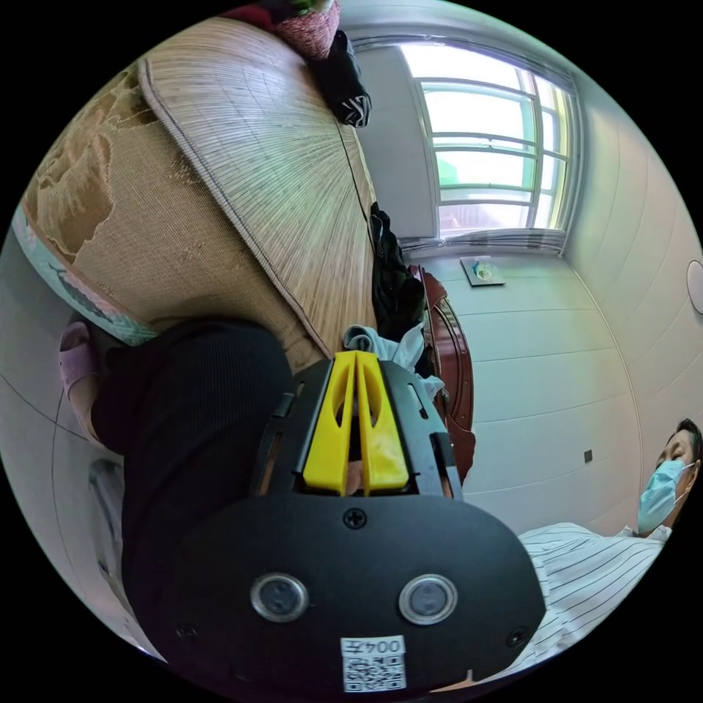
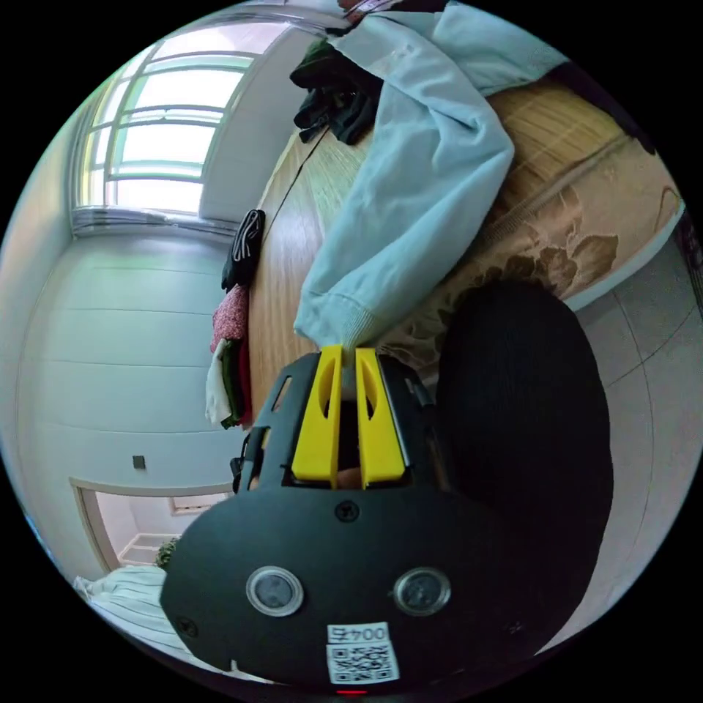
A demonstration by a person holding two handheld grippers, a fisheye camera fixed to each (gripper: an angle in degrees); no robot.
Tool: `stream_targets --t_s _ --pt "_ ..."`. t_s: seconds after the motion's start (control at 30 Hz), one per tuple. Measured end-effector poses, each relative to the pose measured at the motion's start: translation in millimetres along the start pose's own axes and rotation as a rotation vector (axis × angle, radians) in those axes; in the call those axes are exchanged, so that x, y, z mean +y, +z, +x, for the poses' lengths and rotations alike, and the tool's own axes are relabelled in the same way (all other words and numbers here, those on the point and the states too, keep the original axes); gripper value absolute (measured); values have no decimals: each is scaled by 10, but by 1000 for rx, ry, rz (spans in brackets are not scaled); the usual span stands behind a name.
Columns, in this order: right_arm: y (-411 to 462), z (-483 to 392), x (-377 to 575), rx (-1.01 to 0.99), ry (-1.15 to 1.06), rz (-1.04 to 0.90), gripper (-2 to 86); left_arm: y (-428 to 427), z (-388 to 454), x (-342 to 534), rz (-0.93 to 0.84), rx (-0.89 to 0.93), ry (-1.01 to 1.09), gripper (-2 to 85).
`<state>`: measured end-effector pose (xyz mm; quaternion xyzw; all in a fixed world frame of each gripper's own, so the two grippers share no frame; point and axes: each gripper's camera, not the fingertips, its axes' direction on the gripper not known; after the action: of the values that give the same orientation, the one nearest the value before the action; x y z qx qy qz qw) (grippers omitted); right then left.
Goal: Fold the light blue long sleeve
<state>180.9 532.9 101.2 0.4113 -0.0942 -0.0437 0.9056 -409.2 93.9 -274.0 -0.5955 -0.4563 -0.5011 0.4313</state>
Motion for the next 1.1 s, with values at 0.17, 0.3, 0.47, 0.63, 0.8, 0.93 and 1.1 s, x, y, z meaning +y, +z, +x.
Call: stream_targets --t_s 0.17,0.3,0.47,0.63,0.8,0.93,1.1 --pt "-578 -525 -61 68 -218 89 39 218 -39 162 -62 -31 62 11" --pt "-793 -761 -112 207 -347 62 39 498 53 300 -164 -35 162 33" --pt "-1252 -470 -250 -97 -202 104 39 1179 384 680 -261 -167 417 88" --pt "-1644 79 -309 -369 -22 183 40 1858 553 1071 -292 -335 609 129" --pt "-1843 285 -265 -372 -13 178 41 2404 536 1263 -311 -419 682 151" --pt "-1936 460 -232 -392 4 169 41 2623 612 1308 -304 -400 736 139" --pt "-2029 568 -216 -381 0 158 42 2725 673 1117 -334 -310 708 60"
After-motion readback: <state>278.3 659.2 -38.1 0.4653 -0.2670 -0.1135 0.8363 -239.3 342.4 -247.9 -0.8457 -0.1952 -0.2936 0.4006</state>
